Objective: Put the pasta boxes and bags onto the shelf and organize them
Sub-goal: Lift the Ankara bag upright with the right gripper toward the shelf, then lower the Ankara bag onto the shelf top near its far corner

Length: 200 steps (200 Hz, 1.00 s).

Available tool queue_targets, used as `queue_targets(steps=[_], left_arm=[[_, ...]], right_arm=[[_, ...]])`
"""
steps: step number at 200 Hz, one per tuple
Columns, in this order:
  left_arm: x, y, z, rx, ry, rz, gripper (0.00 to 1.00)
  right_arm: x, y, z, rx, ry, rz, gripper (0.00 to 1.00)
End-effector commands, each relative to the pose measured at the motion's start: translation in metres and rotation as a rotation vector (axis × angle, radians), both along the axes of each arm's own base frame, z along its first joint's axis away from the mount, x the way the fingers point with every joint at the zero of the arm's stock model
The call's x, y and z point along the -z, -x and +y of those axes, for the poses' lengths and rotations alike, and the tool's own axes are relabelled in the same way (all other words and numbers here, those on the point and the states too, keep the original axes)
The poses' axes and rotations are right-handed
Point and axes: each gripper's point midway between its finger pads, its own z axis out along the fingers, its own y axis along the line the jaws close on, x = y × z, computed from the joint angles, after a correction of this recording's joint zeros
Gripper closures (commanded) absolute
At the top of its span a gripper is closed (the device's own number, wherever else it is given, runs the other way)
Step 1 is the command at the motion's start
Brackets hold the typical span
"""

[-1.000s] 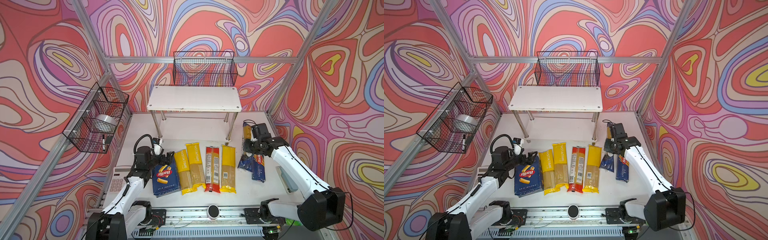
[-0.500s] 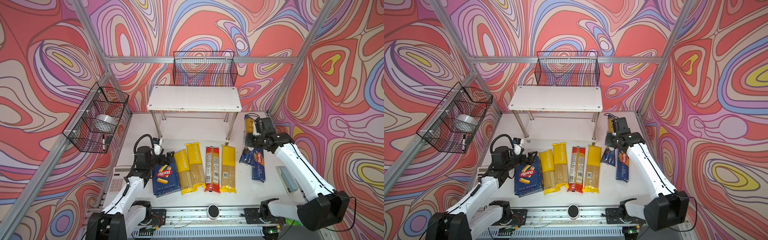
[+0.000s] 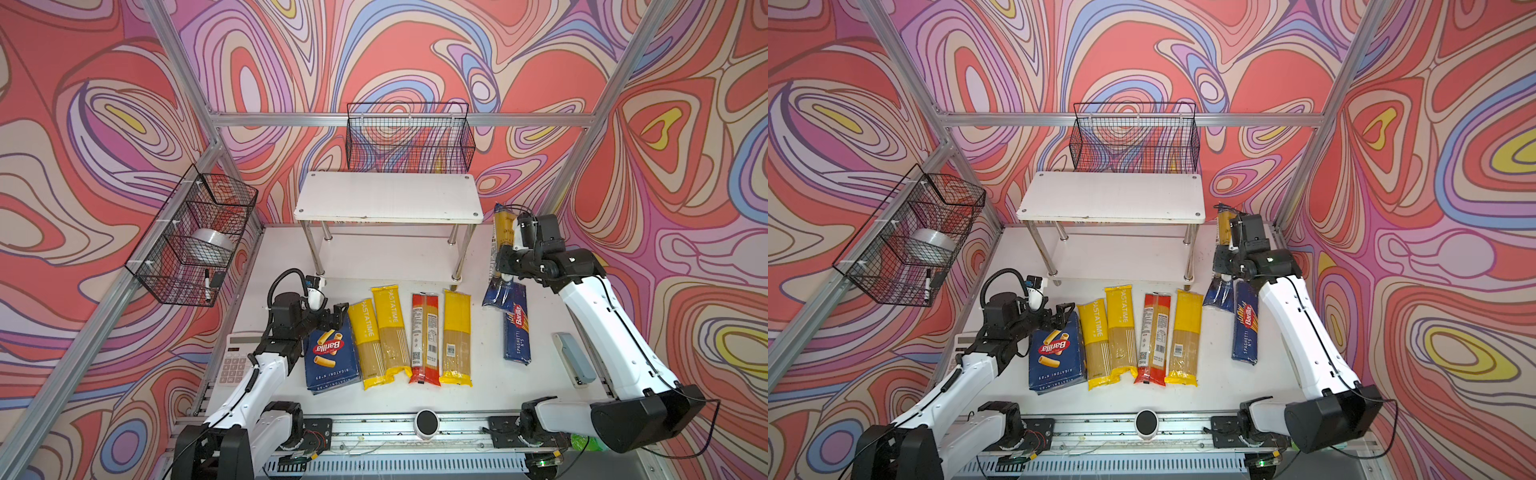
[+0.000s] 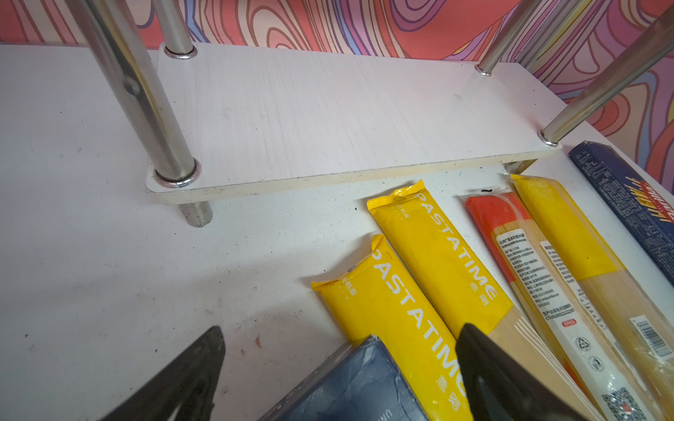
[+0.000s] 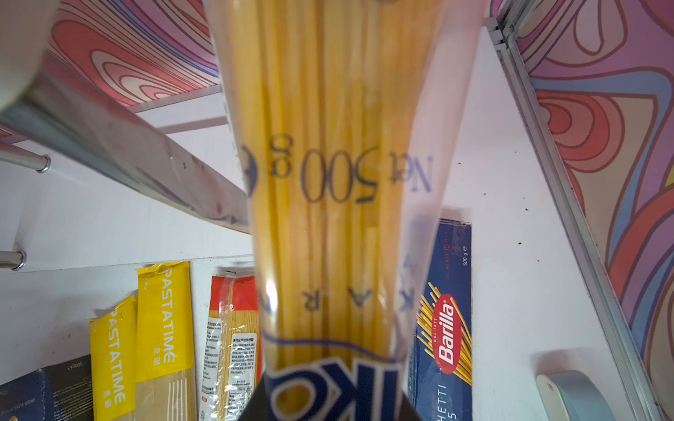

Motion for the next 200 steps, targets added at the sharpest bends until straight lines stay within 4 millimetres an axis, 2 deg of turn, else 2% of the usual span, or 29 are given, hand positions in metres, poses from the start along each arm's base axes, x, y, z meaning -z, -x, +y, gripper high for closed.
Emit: queue_targets(steps=[1, 77, 146, 200], left_arm=[[-0.007, -0.001, -0.001, 0.010, -0.012, -0.016, 0.00], [-0.008, 0.000, -0.001, 0.006, -0.012, -0.020, 0.00], [-0.008, -0.001, -0.001, 0.005, -0.011, -0.023, 0.00], [-0.007, -0.001, -0.001, 0.006, -0.010, -0.016, 0.00]], right_arm=[[-0.045, -0.015, 0.000, 0.001, -0.011, -0.144, 1.00], [-0.090, -0.031, 0.009, -0.051, -0.018, -0.226, 1.00], [-0.140, -0.044, 0.028, -0.131, -0.085, -0.332, 1.00], [-0.153, -0.051, 0.044, -0.184, -0.068, -0.332, 1.00]])
